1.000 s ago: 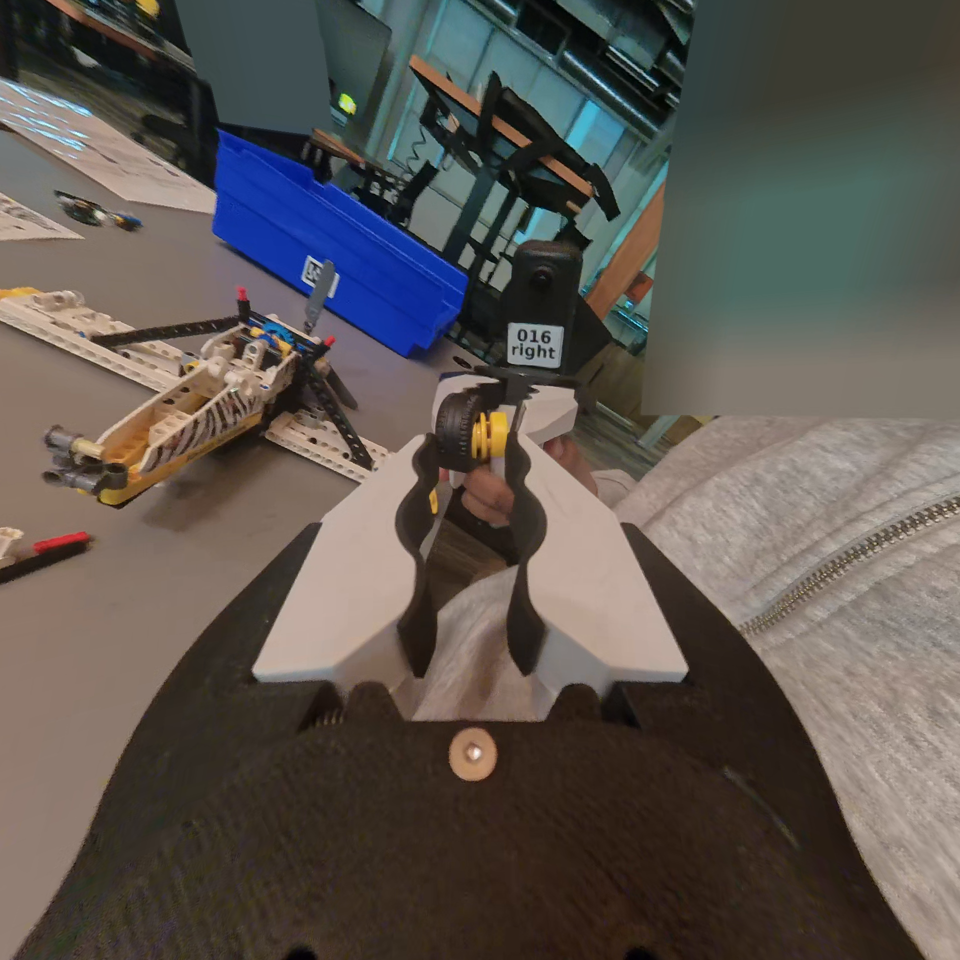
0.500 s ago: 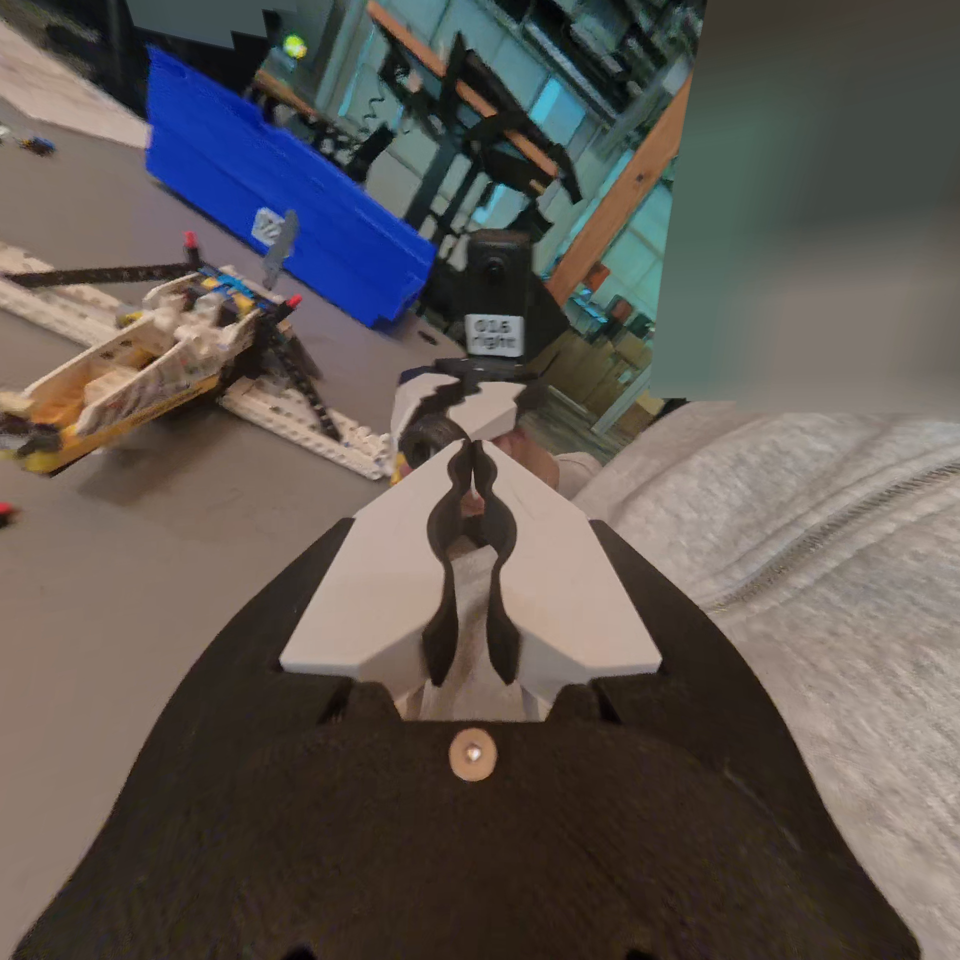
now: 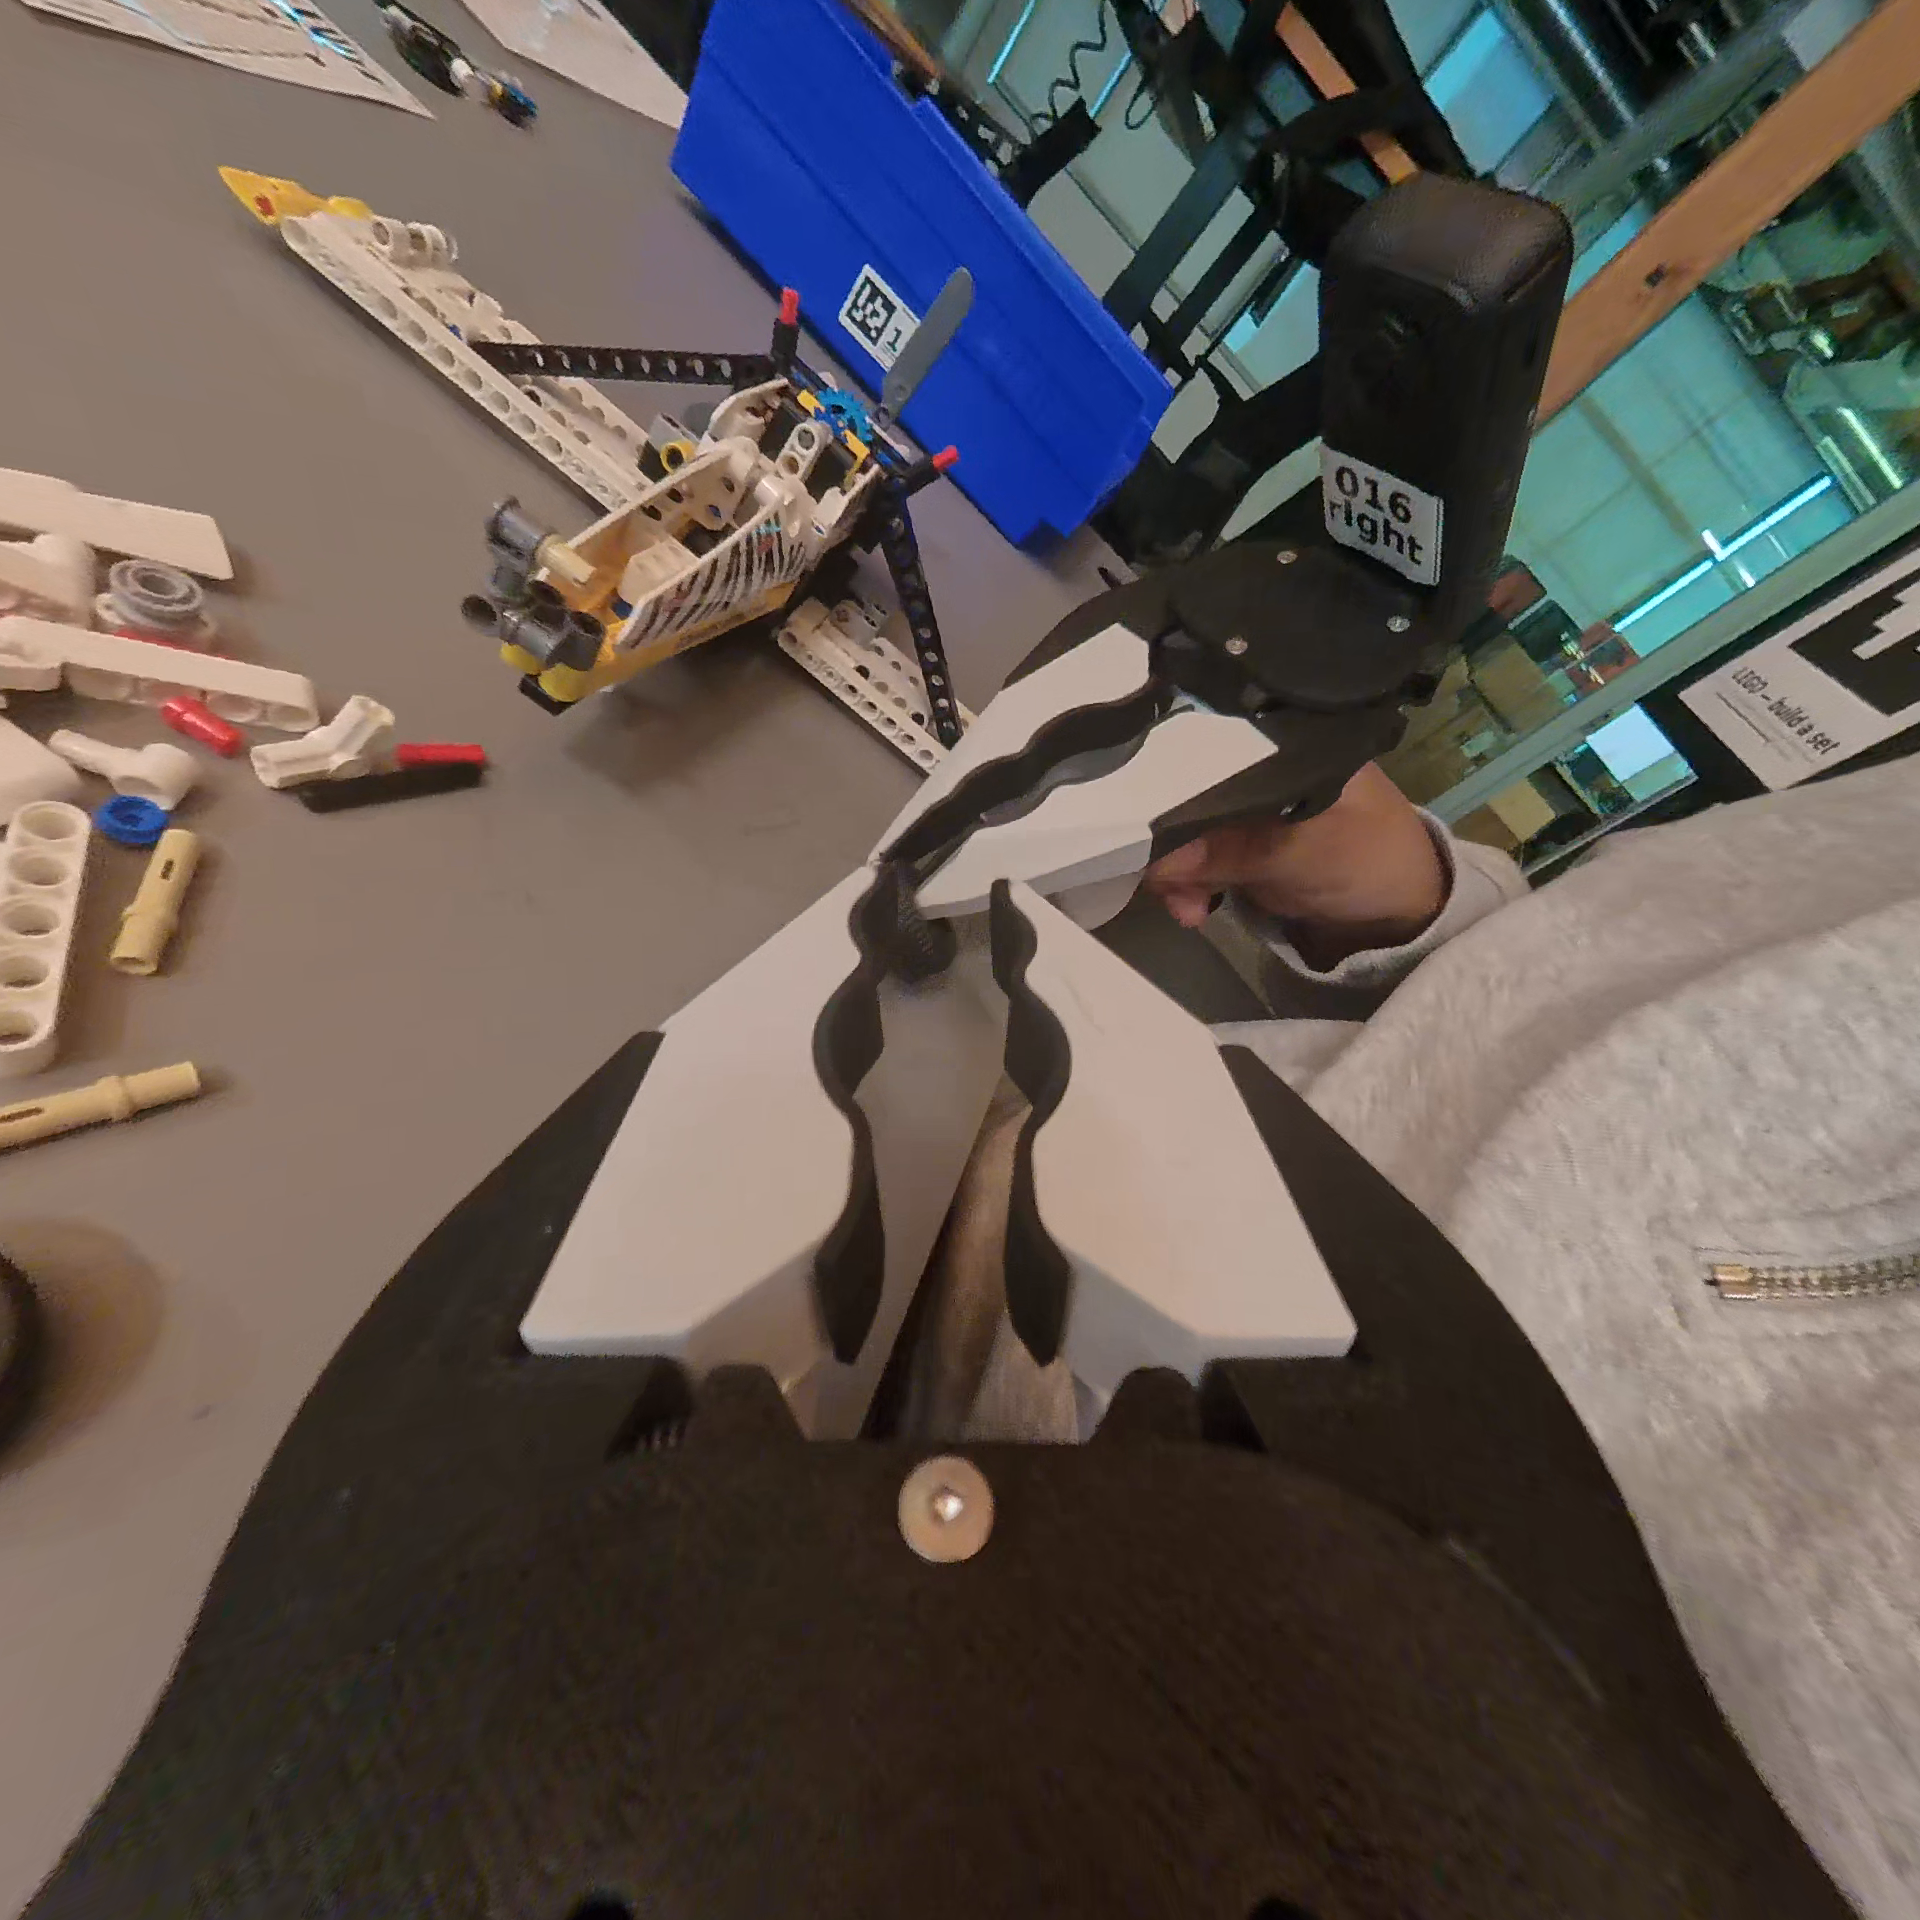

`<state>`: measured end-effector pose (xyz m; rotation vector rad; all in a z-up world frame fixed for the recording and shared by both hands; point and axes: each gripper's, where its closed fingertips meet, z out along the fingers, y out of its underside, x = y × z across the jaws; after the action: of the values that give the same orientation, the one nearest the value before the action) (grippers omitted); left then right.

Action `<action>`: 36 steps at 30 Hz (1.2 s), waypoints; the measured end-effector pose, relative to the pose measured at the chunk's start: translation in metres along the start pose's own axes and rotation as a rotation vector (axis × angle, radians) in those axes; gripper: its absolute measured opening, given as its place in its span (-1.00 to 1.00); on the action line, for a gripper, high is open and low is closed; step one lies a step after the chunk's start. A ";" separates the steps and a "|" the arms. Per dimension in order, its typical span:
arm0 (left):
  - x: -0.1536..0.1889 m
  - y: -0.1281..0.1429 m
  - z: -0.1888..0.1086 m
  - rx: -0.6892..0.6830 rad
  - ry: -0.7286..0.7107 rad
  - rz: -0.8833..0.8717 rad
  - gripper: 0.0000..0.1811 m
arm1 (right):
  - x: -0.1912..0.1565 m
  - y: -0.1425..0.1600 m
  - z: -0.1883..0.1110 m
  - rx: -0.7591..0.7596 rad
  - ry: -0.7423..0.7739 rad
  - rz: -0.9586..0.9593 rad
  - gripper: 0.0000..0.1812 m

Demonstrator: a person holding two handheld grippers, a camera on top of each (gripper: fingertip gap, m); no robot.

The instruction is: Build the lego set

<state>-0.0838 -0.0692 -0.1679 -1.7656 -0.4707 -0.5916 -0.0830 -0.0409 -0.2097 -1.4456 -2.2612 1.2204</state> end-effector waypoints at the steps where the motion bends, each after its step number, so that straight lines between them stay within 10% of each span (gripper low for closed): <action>1: 0.001 0.002 0.001 -0.008 -0.003 0.007 -0.83 | 0.000 0.001 -0.001 -0.009 0.003 0.005 -0.81; 5: 0.006 0.007 -0.001 -0.010 -0.010 0.029 -0.80 | -0.004 -0.003 -0.032 0.061 0.070 -0.067 -0.67; 9: 0.005 0.009 -0.007 0.018 -0.028 0.045 -0.79 | -0.007 0.031 -0.058 -0.015 0.227 -0.355 -1.00; 14: 0.012 0.010 -0.009 0.042 -0.011 0.035 -0.77 | -0.037 0.096 -0.033 -0.160 0.099 -0.335 -0.91; 24: 0.031 0.022 -0.006 -0.004 0.020 0.094 -0.74 | -0.032 0.135 -0.005 -0.255 0.086 -0.234 -0.85; 30: 0.065 0.039 0.005 0.010 0.188 0.213 -0.58 | -0.057 0.039 -0.054 0.320 -0.015 -0.073 -0.86; 36: 0.076 0.020 0.007 0.134 0.033 0.491 -0.42 | -0.071 -0.037 -0.081 0.718 -0.374 0.397 -0.88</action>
<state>-0.0102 -0.0664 -0.1382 -1.6585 -0.0417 -0.2347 -0.0271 -0.0631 -0.1133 -1.4641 -1.4346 2.2760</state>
